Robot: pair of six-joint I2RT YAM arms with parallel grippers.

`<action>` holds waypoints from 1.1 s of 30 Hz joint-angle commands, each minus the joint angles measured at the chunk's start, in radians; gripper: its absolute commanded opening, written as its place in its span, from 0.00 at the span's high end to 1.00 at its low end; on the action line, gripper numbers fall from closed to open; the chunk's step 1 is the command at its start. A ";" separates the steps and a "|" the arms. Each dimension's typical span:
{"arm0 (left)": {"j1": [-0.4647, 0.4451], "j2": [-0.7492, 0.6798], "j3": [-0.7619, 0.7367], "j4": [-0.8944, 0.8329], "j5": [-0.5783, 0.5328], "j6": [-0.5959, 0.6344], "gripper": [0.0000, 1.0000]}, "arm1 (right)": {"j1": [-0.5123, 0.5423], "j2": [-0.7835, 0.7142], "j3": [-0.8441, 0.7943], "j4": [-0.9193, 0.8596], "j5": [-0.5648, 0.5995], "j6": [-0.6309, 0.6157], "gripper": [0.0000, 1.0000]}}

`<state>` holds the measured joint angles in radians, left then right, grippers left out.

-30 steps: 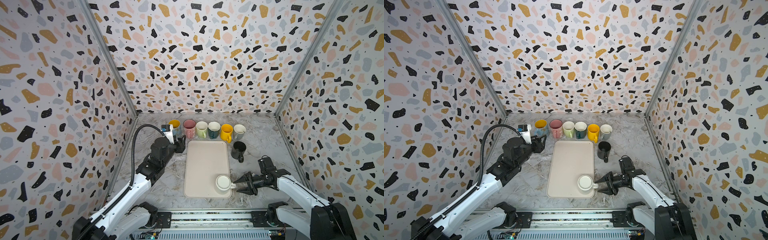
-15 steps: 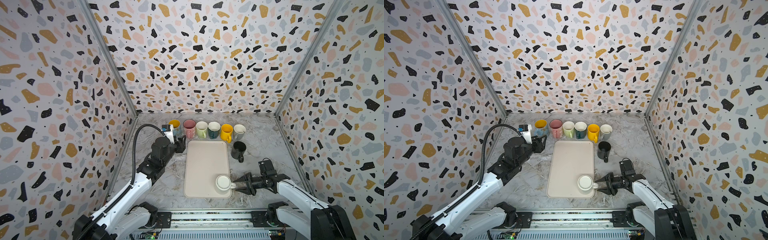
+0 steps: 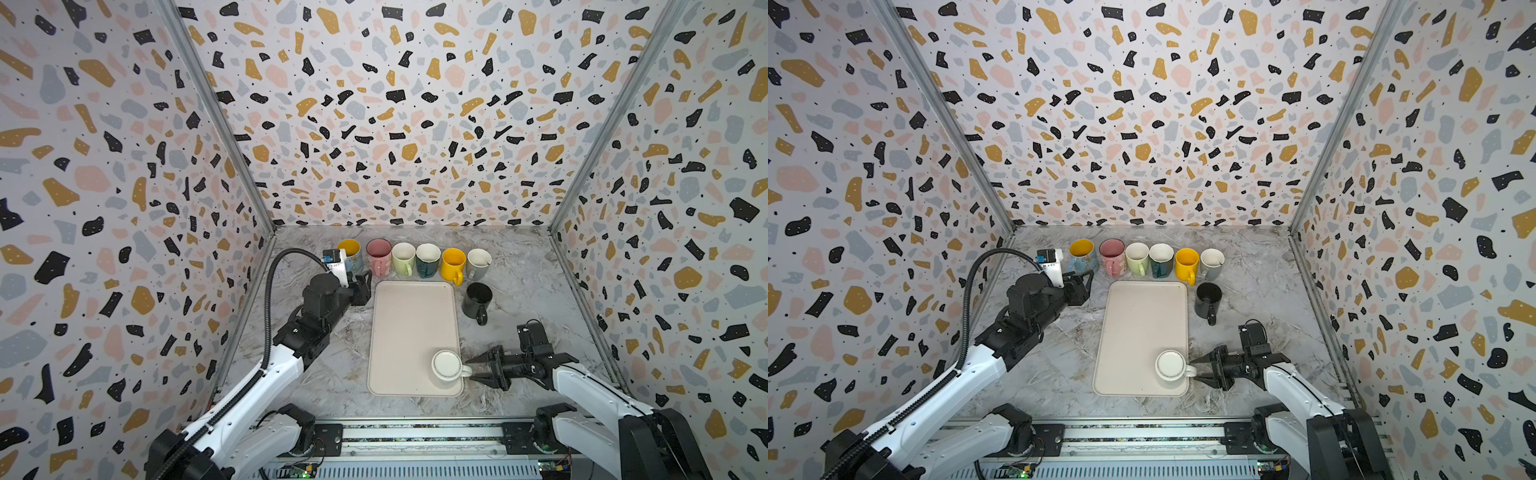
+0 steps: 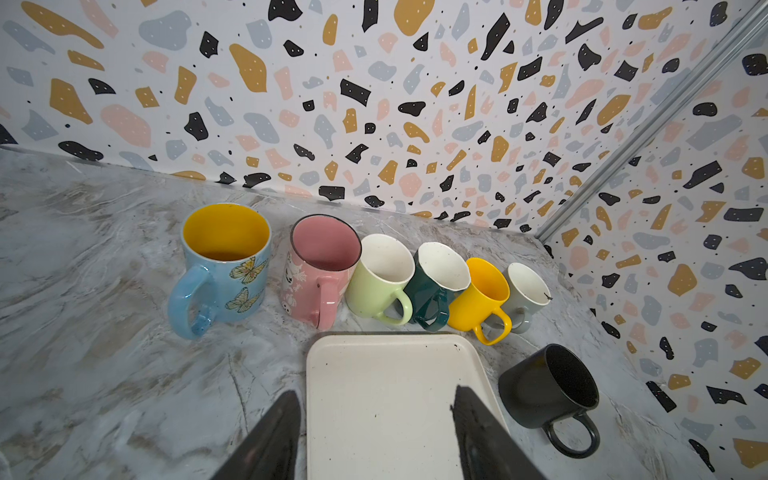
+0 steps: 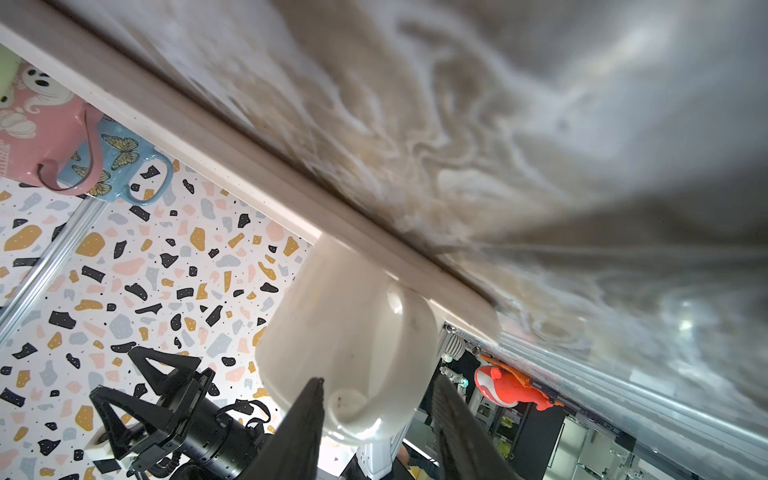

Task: Turn the mug right side up
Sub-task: 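Lower the right gripper and close it on the white mug's handle, then lift the white mug by its handle and rotate it upright with the right gripper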

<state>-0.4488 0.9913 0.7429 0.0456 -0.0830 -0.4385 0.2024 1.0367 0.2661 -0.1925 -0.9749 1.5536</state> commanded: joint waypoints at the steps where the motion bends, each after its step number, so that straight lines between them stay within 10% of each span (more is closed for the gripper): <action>1: 0.005 0.009 -0.010 0.039 0.006 -0.003 0.40 | 0.013 0.014 -0.008 0.063 0.007 0.043 0.55; 21: 0.012 0.029 -0.004 0.028 0.007 0.016 0.41 | 0.096 0.206 0.052 0.205 0.001 0.059 0.60; 33: 0.016 0.022 -0.010 0.020 0.005 0.015 0.41 | 0.137 0.237 0.054 0.246 -0.005 0.056 0.83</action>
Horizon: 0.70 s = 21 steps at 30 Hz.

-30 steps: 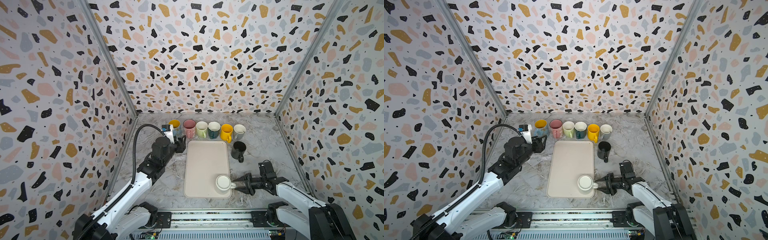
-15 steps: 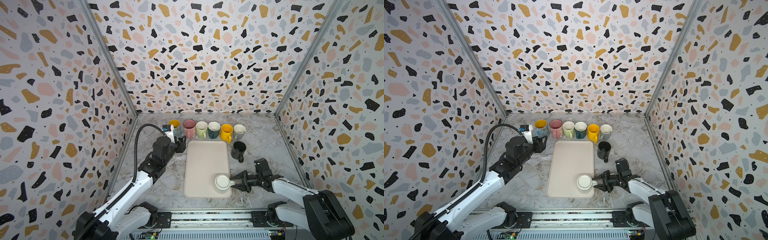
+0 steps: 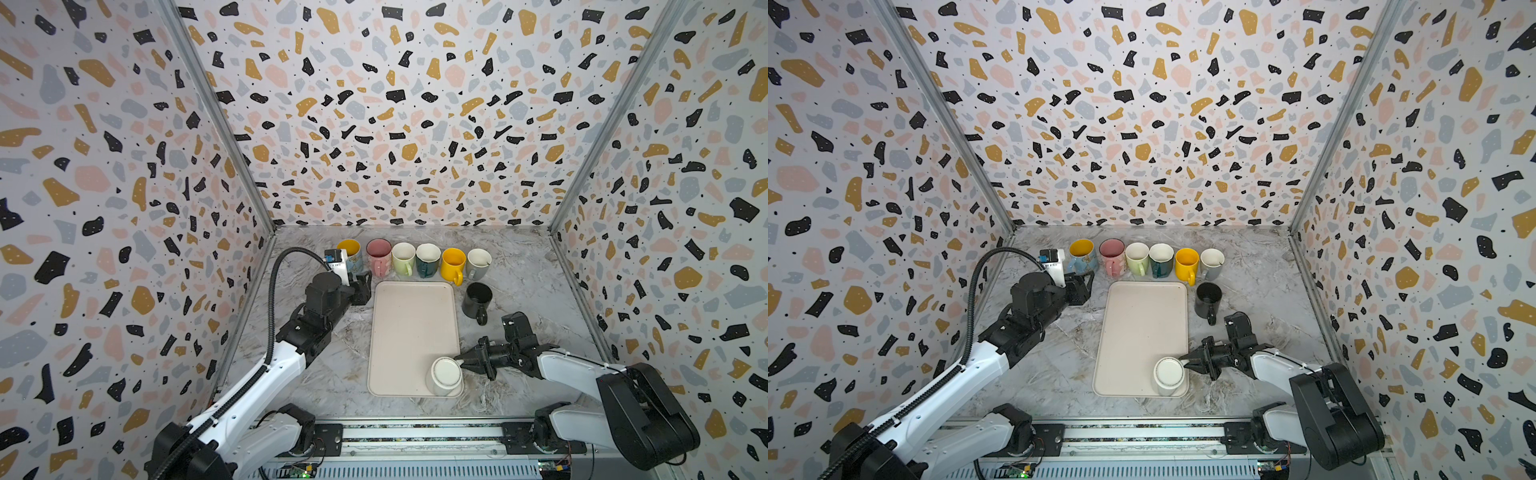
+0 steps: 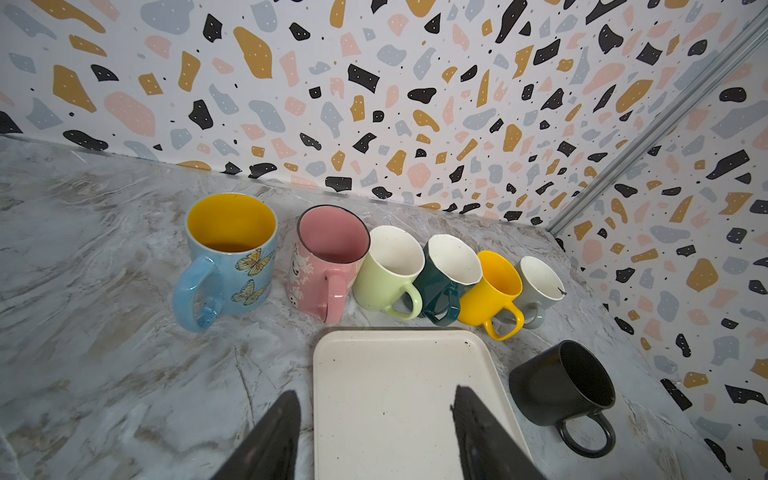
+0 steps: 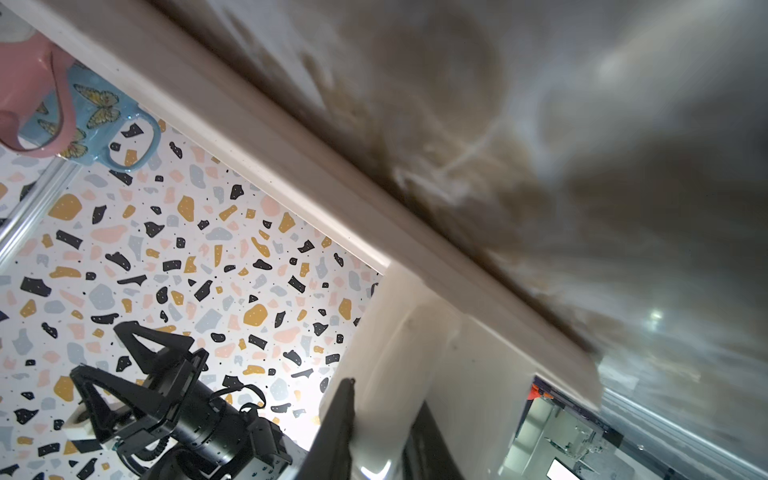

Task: Turn the mug right side up
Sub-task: 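Lift the white mug by its handle and rotate it upright with the right gripper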

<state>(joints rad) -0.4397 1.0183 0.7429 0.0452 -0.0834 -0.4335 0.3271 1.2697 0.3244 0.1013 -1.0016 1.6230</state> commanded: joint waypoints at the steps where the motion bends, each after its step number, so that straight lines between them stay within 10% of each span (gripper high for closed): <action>1: 0.007 -0.006 -0.011 0.021 0.005 0.010 0.40 | 0.012 0.001 -0.006 -0.048 0.021 -0.012 0.84; 7: 0.007 -0.005 -0.010 0.021 0.010 0.007 0.40 | 0.012 -0.024 -0.006 -0.055 0.032 -0.028 1.00; 21: 0.007 -0.004 0.043 0.036 0.022 -0.016 0.40 | 0.026 -0.234 0.072 -0.064 0.162 -0.215 1.00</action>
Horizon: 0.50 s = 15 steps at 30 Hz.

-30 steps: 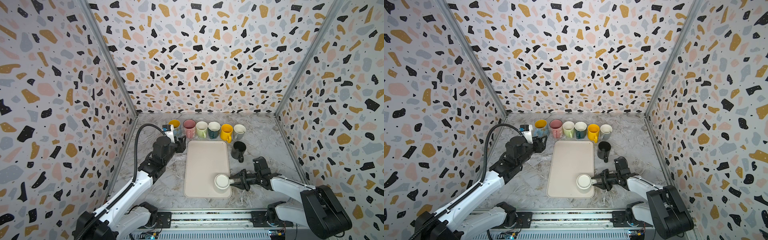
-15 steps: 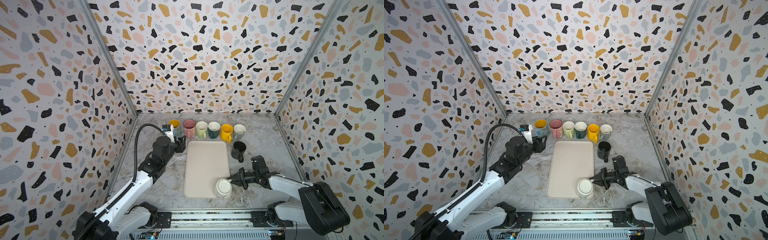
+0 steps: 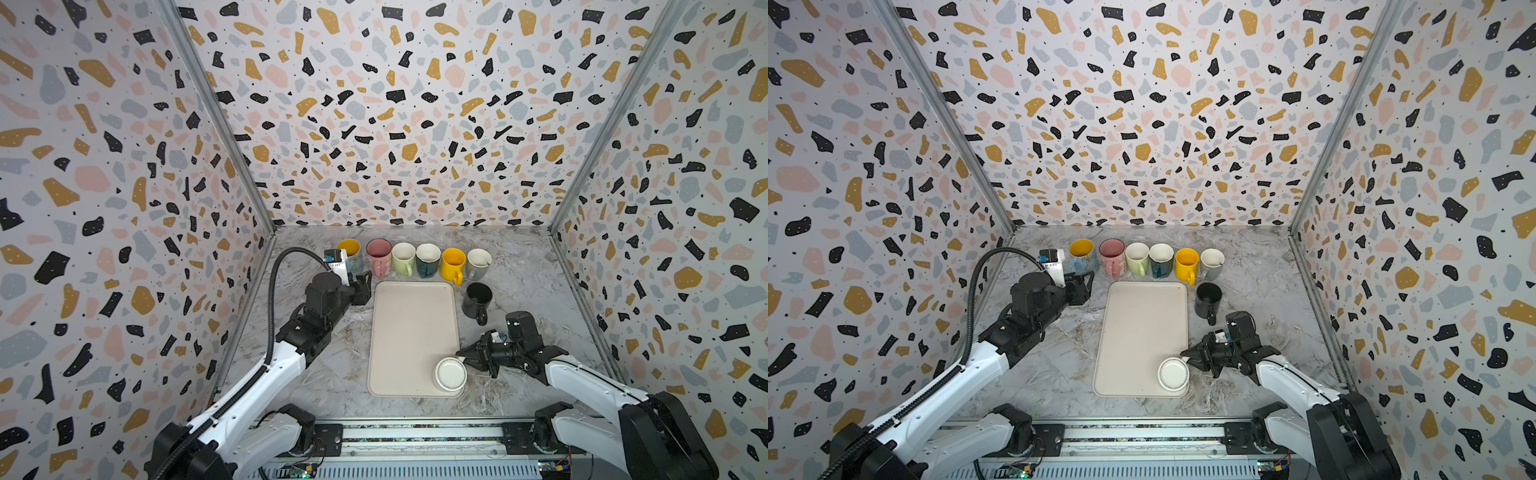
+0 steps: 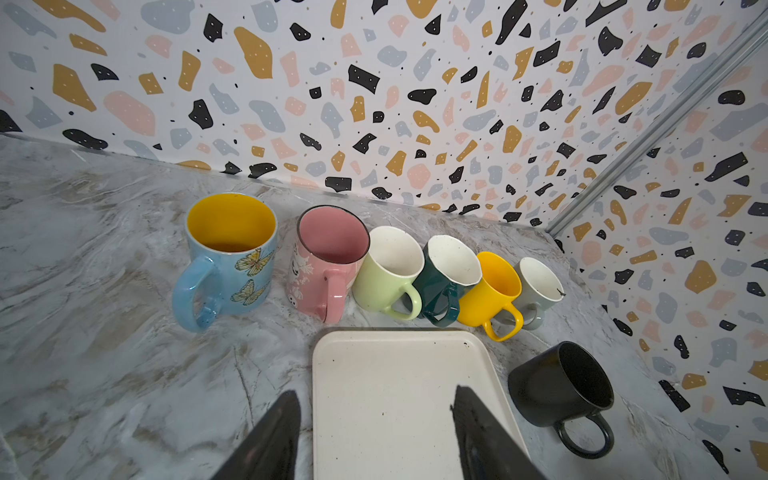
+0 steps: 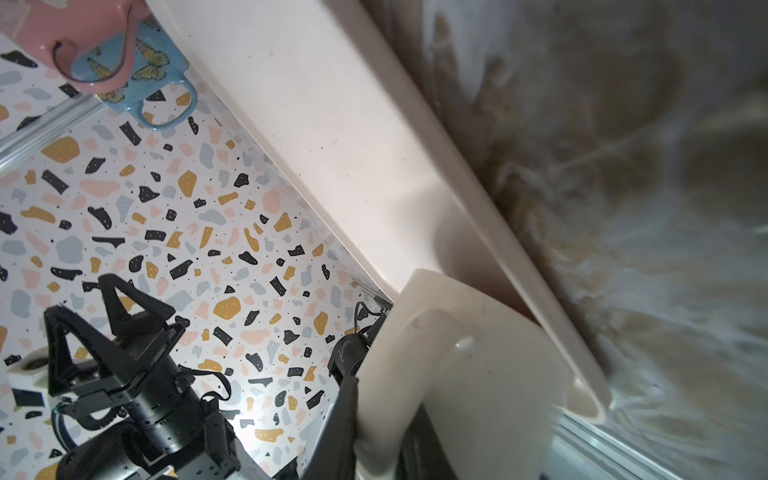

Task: Turn the mug right side up
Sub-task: 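Lift the white mug by its handle and rotate it upright with the right gripper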

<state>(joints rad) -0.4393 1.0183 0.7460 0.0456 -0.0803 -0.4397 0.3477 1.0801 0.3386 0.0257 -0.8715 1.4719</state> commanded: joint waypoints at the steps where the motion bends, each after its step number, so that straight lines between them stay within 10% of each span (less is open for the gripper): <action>1: 0.006 -0.004 0.045 0.034 0.020 -0.011 0.41 | 0.009 -0.056 0.067 0.016 0.038 -0.077 1.00; 15: 0.006 -0.027 0.085 0.014 0.055 -0.012 0.41 | 0.181 -0.145 0.281 -0.108 0.226 -0.407 1.00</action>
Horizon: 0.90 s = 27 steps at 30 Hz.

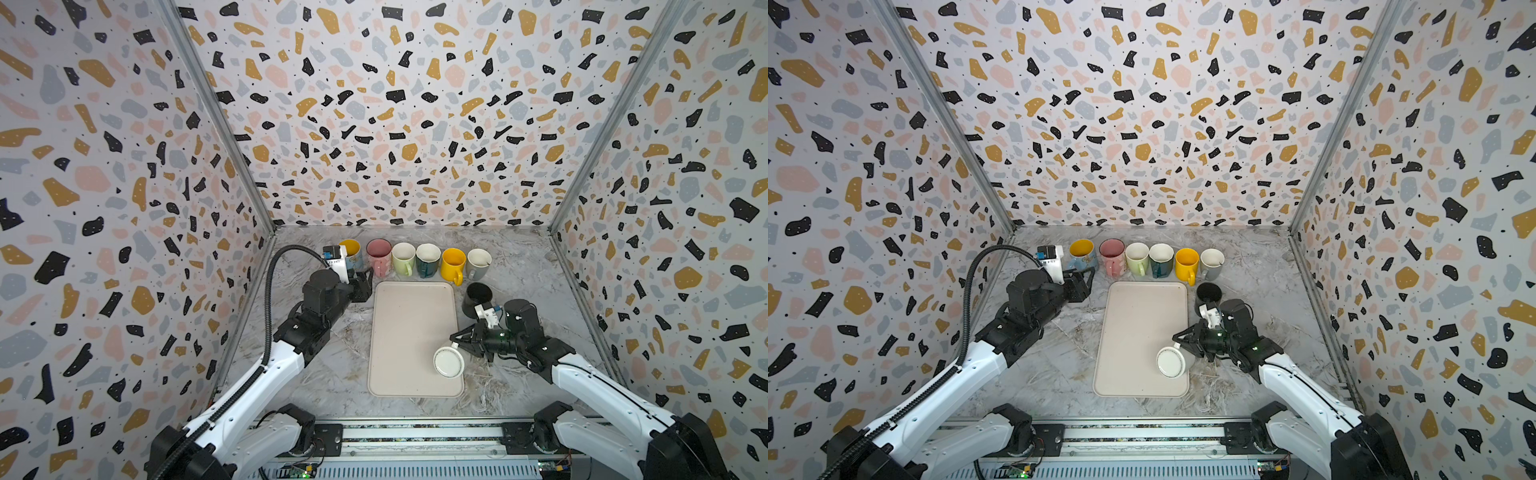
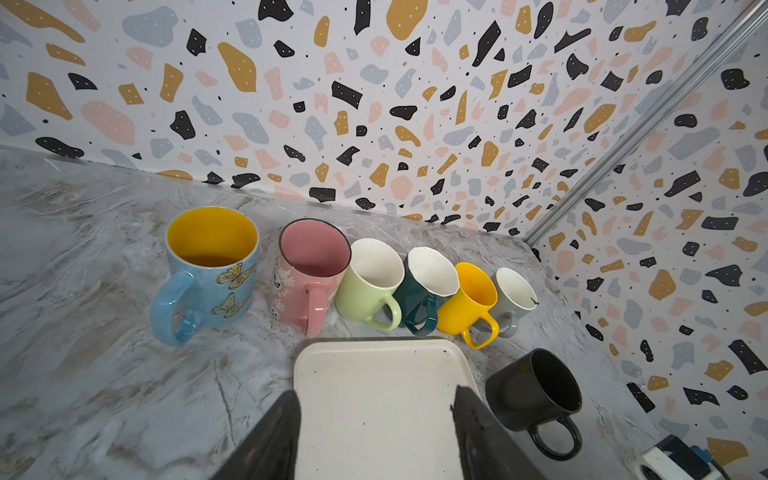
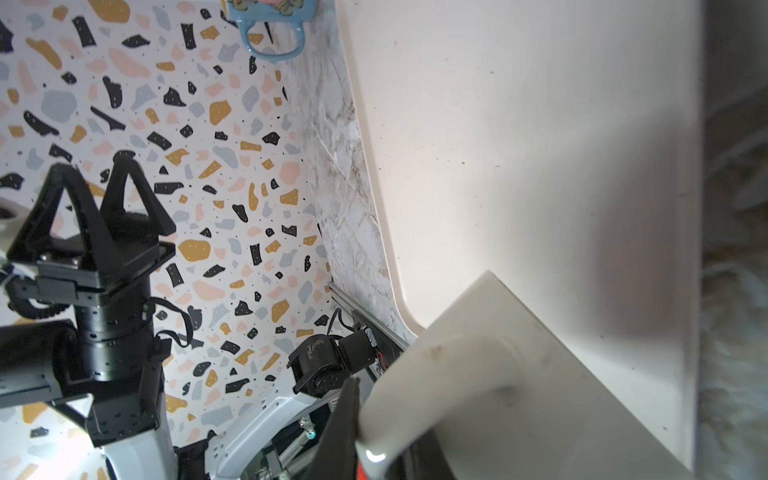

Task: Turn the mug right side up
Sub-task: 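Lift the white mug by its handle and rotate it upright with the right gripper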

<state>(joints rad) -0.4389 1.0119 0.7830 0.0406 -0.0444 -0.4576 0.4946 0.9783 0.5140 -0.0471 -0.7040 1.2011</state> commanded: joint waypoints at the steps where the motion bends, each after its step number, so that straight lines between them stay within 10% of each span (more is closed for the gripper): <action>1: 0.006 -0.019 0.054 0.016 0.021 0.009 0.40 | 0.050 -0.045 0.134 -0.066 0.086 -0.173 1.00; 18: 0.006 0.043 0.194 -0.046 0.130 0.100 0.40 | 0.561 0.180 0.464 -0.290 0.965 -0.769 1.00; 27: 0.006 0.090 0.301 -0.134 0.127 0.188 0.40 | 0.660 0.267 0.444 -0.073 1.284 -1.189 1.00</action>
<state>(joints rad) -0.4385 1.0885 1.0370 -0.0650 0.0700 -0.3241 1.1397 1.2640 0.9421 -0.2821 0.3958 0.2306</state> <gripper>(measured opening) 0.598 0.156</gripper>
